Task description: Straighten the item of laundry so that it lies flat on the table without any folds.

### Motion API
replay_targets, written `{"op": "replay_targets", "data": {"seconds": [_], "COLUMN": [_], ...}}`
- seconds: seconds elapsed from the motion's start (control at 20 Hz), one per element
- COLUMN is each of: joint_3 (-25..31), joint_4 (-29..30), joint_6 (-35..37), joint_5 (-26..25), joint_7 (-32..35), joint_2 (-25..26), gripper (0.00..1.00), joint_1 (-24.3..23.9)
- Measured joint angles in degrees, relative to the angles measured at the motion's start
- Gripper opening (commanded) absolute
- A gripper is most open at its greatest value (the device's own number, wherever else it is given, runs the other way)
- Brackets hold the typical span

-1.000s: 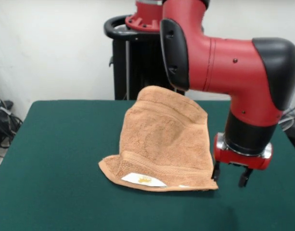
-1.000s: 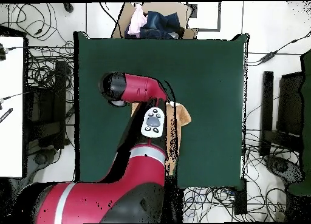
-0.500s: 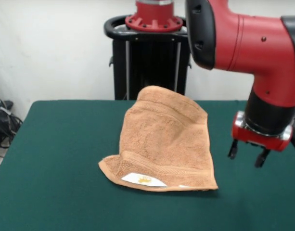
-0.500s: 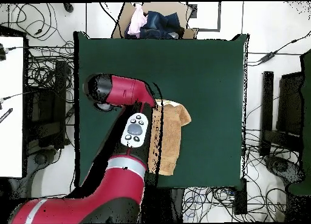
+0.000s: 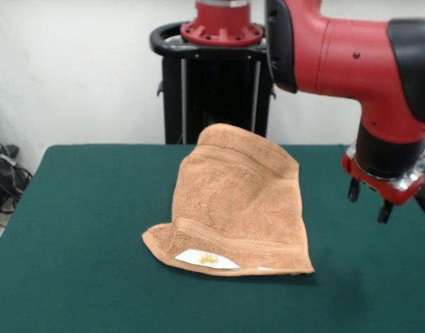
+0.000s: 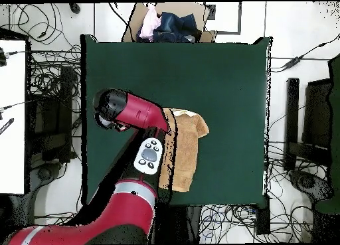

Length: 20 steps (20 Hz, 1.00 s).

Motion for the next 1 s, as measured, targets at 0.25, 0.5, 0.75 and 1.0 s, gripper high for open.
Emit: {"op": "replay_targets", "data": {"seconds": [0.25,0.5,0.75,1.0], "joint_3": [0.0,0.0,0.0,0.0], "joint_4": [3.5,4.7,3.4,0.5], "joint_6": [0.0,0.0,0.0,1.2], "joint_5": [1.4,1.4,0.7,-1.5], "joint_7": [3.9,3.9,3.9,3.9], "joint_2": [-0.3,-0.3,0.2,1.0], "gripper": [1.0,1.0,1.0,1.0], "joint_1": [-0.5,-1.8,-3.6,-5.6]}}
